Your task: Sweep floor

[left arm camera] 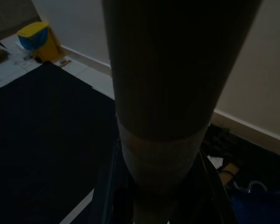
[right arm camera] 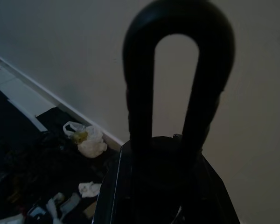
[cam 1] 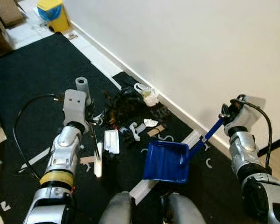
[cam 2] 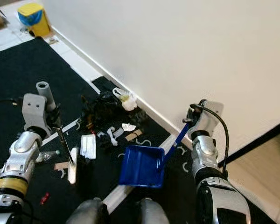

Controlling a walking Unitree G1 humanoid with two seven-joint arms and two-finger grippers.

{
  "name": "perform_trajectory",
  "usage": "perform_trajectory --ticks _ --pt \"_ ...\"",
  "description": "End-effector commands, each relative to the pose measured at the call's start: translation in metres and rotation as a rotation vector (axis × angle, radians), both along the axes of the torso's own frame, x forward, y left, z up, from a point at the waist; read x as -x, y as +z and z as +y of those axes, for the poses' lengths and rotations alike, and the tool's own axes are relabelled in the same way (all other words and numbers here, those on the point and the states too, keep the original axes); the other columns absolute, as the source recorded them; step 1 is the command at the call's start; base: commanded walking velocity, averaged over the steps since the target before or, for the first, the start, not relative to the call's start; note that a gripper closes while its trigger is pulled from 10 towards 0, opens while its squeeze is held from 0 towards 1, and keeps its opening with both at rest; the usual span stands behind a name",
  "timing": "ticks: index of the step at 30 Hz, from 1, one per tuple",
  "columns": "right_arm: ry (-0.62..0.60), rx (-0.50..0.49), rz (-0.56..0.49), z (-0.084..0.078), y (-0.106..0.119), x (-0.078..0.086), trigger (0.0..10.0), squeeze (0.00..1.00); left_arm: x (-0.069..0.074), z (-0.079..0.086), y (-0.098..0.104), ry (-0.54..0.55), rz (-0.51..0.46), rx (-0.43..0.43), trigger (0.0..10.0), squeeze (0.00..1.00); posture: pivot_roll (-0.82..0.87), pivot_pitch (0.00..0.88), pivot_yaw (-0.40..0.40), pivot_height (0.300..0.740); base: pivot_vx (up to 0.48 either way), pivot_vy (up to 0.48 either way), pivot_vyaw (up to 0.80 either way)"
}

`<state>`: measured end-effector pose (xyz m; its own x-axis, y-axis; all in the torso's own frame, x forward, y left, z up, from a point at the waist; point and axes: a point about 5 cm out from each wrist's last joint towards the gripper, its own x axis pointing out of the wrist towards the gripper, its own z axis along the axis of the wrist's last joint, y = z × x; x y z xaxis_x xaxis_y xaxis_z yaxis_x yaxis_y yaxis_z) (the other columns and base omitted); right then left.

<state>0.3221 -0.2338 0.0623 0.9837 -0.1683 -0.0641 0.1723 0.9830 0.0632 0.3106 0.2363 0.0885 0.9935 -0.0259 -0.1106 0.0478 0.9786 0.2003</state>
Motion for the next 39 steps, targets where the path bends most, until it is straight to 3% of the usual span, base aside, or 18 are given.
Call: perform_trajectory --ticks 1,9,21,31,35,39 --pt "-0.006 0.002 -0.036 -0.001 0.006 -0.002 10.0 0.00 -0.002 0.002 0.007 0.001 -0.029 -0.013 10.0 0.00 0.14 0.065 -0.057 0.740 0.394 0.000 0.00" --pt "-0.017 0.007 -0.039 -0.004 0.007 -0.002 10.0 0.00 -0.004 0.003 0.010 0.004 -0.040 -0.001 10.0 0.00 0.13 0.063 -0.055 0.740 0.383 0.000 0.00" --pt "-0.033 0.012 -0.035 -0.008 0.006 0.000 10.0 0.00 -0.009 -0.004 0.011 0.009 -0.039 0.018 10.0 0.00 0.13 0.067 -0.059 0.740 0.000 -0.030 0.00" --pt "-0.040 0.017 -0.036 -0.010 0.006 0.001 10.0 0.00 -0.011 -0.007 0.012 -0.027 -0.036 -0.025 10.0 0.00 0.12 0.069 -0.056 0.740 0.000 -0.480 0.00" --pt "-0.051 0.023 -0.038 -0.013 0.007 0.002 10.0 0.00 -0.012 -0.007 0.012 -0.036 -0.035 -0.033 10.0 0.00 0.12 0.073 -0.056 0.740 0.000 0.000 0.00" --pt "-0.065 0.028 -0.042 -0.017 0.008 0.002 10.0 0.00 -0.011 -0.001 0.013 -0.050 -0.027 -0.101 10.0 0.00 0.12 0.083 -0.052 0.740 0.000 0.000 0.00"
